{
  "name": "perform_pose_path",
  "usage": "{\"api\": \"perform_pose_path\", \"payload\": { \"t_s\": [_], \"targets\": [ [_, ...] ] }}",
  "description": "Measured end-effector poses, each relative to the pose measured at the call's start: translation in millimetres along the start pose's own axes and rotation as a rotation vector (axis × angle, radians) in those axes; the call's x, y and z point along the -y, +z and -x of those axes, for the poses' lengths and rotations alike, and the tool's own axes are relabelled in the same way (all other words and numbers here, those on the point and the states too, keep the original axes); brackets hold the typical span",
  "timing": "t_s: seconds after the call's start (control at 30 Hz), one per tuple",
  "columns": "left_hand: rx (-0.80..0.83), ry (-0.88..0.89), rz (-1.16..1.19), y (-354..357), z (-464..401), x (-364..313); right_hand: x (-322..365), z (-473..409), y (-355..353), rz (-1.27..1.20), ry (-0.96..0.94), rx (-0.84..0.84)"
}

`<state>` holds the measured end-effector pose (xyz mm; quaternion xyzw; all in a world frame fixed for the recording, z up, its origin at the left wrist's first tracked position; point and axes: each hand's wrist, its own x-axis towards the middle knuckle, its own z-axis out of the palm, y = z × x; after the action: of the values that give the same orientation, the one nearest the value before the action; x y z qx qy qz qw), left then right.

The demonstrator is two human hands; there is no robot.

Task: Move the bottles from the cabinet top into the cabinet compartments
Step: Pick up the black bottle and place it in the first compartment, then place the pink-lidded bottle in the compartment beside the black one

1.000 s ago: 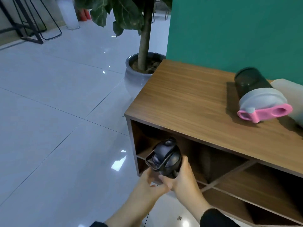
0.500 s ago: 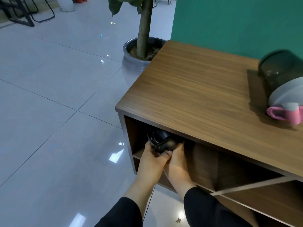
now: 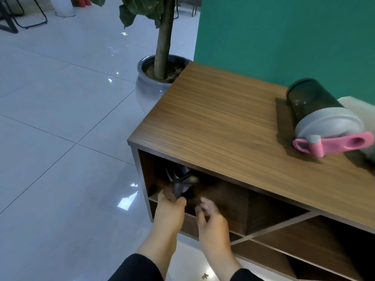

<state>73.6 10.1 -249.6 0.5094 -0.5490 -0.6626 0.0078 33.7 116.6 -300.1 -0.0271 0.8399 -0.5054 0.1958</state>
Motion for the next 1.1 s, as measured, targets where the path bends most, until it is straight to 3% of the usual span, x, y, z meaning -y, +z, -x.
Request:
{"api": "perform_pose_path", "payload": {
  "t_s": [0.13, 0.27, 0.33, 0.47, 0.7, 0.97, 1.1],
  "targets": [
    [0.026, -0.119, 0.023, 8, 37, -2, 18, 73, -55, 0.202, -0.150, 0.095],
    [0.125, -0.074, -0.057, 8, 76, -1, 89, 121, -139, 0.084, -0.737, -0.258],
    [0.161, -0.006, -0.091, 6, 87, -1, 122, 113, -175, 0.056, -0.894, -0.413],
    [0.181, 0.041, -0.145, 10, 101, -4, 180, 60, -222, 0.480, -0.744, -0.520],
    [0.173, 0.090, -0.147, 15, 106, -5, 208, -24, -238, 0.945, -0.331, -0.385],
    [0.199, 0.124, -0.125, 11, 108, -4, 199, -26, -229, 0.792, -0.347, -0.454],
    [0.229, 0.231, -0.142, 7, 116, -3, 210, 33, -221, 0.447, -0.497, -0.438]
  ]
}}
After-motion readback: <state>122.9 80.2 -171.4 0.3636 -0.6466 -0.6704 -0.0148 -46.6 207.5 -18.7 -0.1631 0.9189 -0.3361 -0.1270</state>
